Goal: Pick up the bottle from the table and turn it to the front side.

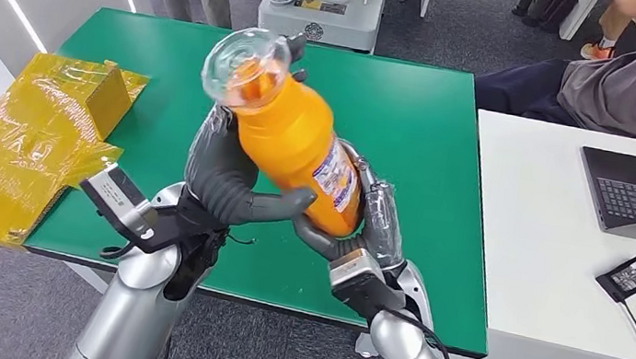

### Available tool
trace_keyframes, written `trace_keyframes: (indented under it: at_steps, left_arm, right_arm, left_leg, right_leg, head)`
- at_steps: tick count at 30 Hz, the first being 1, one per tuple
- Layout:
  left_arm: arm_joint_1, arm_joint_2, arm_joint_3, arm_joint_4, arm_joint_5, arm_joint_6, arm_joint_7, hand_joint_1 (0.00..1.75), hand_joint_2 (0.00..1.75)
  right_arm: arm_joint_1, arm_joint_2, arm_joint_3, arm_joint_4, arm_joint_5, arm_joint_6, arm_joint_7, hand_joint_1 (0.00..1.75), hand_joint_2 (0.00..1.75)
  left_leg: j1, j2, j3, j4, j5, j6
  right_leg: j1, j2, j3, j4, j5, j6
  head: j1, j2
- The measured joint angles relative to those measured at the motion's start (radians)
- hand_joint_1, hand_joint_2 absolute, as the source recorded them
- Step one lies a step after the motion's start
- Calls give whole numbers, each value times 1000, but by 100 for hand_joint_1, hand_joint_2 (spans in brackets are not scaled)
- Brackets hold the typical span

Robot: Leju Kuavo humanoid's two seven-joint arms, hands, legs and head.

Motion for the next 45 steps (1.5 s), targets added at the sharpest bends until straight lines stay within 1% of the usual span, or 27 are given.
trace_keyframes:
  at_steps: [7, 10, 14, 19, 24, 31, 38, 45]
  left_arm:
    - [-17, 0, -7, 24, 0, -1, 0, 0, 175]
    - [-21, 0, -8, 32, 2, -2, 0, 0, 175]
    - [-25, 0, -9, 43, 5, -2, -5, 0, 175]
    - [-21, 11, -9, 45, -1, 13, -4, 0, 175]
    - [-5, 25, -7, 45, -23, 18, 1, 0, 175]
    - [-4, 37, -3, 42, -89, 18, 19, 0, 175]
    - [-14, 51, -2, 41, -157, 3, 50, 0, 175]
    - [-30, 53, -3, 73, -173, -2, 47, 0, 175]
  right_arm:
    - [-17, -6, 21, 17, 0, 3, 0, 175, 175]
    - [-22, -7, 28, 23, 10, 19, 0, 175, 175]
    - [-42, -7, 35, 49, 38, 64, 0, 175, 175]
    - [-94, -6, 25, 129, 58, 148, -3, 175, 175]
    - [-123, -2, 6, 204, 114, 195, -4, 175, 175]
    - [-118, -1, -23, 261, 173, 212, 3, 175, 175]
    - [-106, 0, -48, 272, 210, 227, 22, 175, 175]
    - [-91, 0, -70, 272, 220, 237, 27, 175, 175]
  left_leg:
    - [0, 0, 0, 0, 0, 0]
    - [0, 0, 0, 0, 0, 0]
    - [0, 0, 0, 0, 0, 0]
    - [0, 0, 0, 0, 0, 0]
    - [0, 0, 0, 0, 0, 0]
    - [0, 0, 0, 0, 0, 0]
    - [0, 0, 0, 0, 0, 0]
    - [0, 0, 0, 0, 0, 0]
  right_leg:
    - [0, 0, 0, 0, 0, 0]
    - [0, 0, 0, 0, 0, 0]
    - [0, 0, 0, 0, 0, 0]
    - [0, 0, 0, 0, 0, 0]
    - [0, 0, 0, 0, 0, 0]
    - [0, 0, 0, 0, 0, 0]
    - [0, 0, 0, 0, 0, 0]
    - [0, 0, 0, 0, 0, 0]
  head:
    - [0, 0]
    - [0, 0]
    - [0, 0]
    - [0, 0]
    - [0, 0]
    - [0, 0]
    - [0, 0]
    - [0, 0]
